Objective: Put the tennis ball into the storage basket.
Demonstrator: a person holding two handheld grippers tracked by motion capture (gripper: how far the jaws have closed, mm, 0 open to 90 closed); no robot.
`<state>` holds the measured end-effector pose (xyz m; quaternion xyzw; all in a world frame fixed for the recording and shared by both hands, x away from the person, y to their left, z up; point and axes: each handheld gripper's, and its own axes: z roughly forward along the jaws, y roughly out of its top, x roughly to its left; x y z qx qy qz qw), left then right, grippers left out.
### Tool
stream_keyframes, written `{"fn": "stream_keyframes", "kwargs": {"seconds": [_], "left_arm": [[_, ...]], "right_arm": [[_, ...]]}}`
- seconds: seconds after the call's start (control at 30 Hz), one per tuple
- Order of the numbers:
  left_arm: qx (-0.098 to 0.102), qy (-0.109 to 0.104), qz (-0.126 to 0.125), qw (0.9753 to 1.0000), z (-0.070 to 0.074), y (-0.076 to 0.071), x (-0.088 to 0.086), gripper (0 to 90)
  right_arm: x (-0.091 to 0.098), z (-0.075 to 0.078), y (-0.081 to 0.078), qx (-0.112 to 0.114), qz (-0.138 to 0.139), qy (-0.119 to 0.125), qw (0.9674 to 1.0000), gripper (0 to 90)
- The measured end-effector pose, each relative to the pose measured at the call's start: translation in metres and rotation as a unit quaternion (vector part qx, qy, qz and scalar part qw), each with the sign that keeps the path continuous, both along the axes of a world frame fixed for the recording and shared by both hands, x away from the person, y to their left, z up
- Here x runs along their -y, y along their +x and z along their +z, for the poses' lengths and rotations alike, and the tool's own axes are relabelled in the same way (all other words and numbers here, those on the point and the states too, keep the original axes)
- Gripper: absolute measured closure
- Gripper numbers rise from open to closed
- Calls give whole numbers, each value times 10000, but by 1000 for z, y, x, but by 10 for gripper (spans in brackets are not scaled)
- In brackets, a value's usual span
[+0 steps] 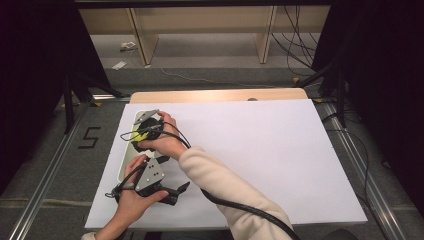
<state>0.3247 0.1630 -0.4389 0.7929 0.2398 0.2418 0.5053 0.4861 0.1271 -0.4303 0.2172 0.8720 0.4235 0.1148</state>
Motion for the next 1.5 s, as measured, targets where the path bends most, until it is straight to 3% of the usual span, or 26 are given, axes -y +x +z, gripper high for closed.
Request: {"fn": "stream_keyframes", "kwargs": {"seconds": [0.17, 0.37, 0.77, 1.5], "left_arm": [[1, -8, 4, 10000, 0, 0, 0, 0], [-3, -5, 0, 10000, 0, 0, 0, 0], [-13, -3, -7, 10000, 0, 0, 0, 0], [-5, -14, 3, 10000, 0, 0, 0, 0]], "right_arm": [[0, 0, 0, -3, -13, 4, 10000, 256], [0, 5, 0, 39, 0, 158, 9999, 182], [4, 10, 0, 100, -36, 176, 9998, 174], [33, 21, -2, 203, -139, 272, 9993, 174]]}}
